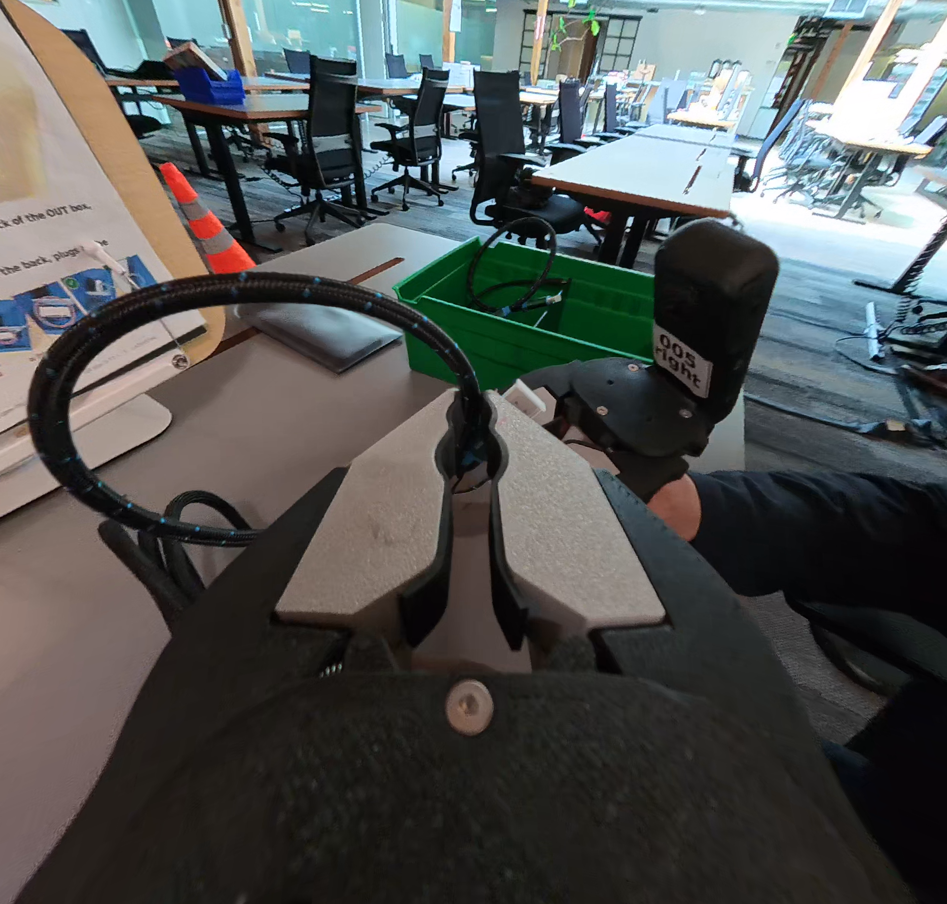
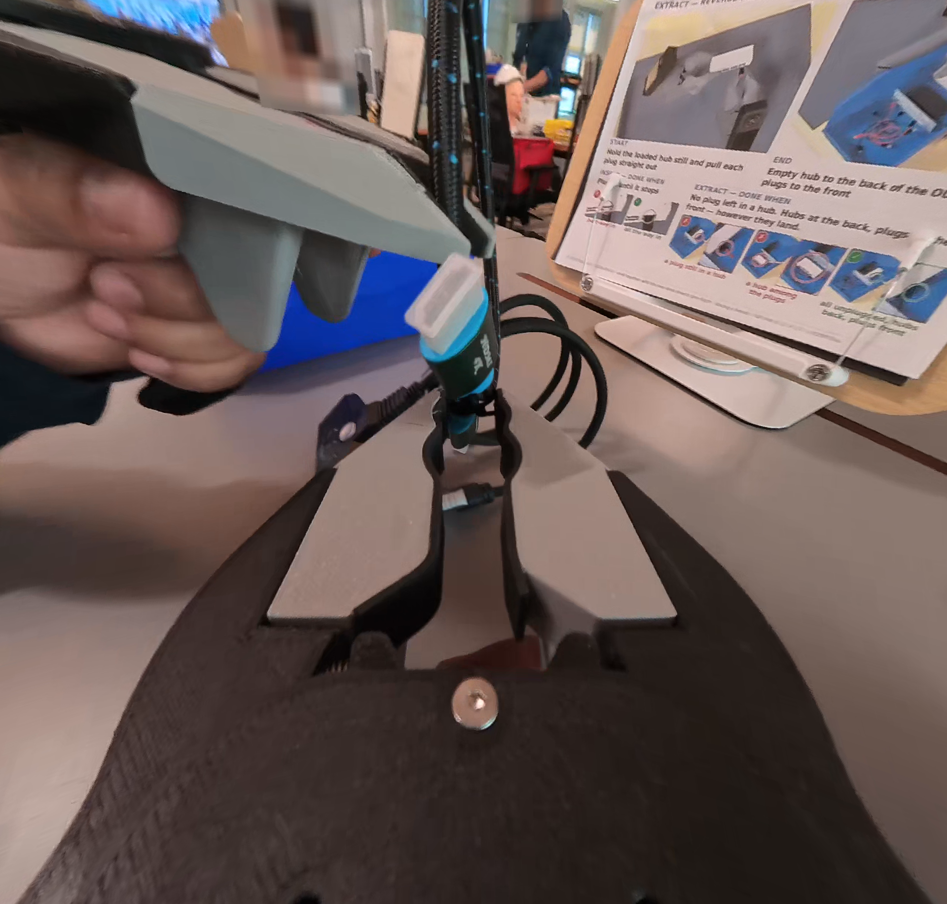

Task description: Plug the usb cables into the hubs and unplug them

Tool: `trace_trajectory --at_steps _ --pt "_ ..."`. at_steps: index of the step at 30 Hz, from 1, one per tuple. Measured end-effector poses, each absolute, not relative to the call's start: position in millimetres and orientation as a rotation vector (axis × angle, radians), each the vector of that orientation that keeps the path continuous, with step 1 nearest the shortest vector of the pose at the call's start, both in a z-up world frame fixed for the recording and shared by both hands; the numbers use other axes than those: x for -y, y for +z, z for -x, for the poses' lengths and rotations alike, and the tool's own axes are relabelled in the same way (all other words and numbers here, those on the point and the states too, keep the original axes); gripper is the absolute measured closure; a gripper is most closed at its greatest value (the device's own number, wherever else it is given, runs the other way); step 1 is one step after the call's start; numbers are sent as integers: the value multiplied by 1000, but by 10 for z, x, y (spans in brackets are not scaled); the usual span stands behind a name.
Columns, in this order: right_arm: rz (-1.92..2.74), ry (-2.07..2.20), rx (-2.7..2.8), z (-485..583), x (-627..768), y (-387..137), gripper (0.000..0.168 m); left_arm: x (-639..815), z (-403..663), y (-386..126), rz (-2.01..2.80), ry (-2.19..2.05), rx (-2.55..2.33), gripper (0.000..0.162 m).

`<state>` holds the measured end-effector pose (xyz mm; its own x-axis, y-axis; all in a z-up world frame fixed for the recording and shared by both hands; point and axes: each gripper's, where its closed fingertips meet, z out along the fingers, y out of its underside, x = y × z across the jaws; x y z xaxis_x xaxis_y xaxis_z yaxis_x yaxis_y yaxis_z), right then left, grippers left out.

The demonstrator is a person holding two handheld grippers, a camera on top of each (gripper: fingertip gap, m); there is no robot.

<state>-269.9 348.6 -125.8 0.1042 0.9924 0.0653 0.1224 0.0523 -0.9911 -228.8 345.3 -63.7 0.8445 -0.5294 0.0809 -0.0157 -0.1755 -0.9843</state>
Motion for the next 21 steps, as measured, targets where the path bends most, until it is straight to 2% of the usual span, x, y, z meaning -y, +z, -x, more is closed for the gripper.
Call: trace_trajectory --at_steps 5,10,16,21 --pt "1344 1258 1244 2691 -3405 -1231 155 -3471 2336 -592 1673 -531 -438 157" --pt "1402 1509 1181 2647 -3444 -1191 158 -3432 2498 -667 1711 -524 -473 141" --pt "1487 1575 1164 2680 -3512 -1308 161 -3472 2665 -825 1720 -586 -425 161" --pt "1511 1516 1225 2729 -3479 -1431 161 -3463 2732 -1013 1791 -640 -393 142"
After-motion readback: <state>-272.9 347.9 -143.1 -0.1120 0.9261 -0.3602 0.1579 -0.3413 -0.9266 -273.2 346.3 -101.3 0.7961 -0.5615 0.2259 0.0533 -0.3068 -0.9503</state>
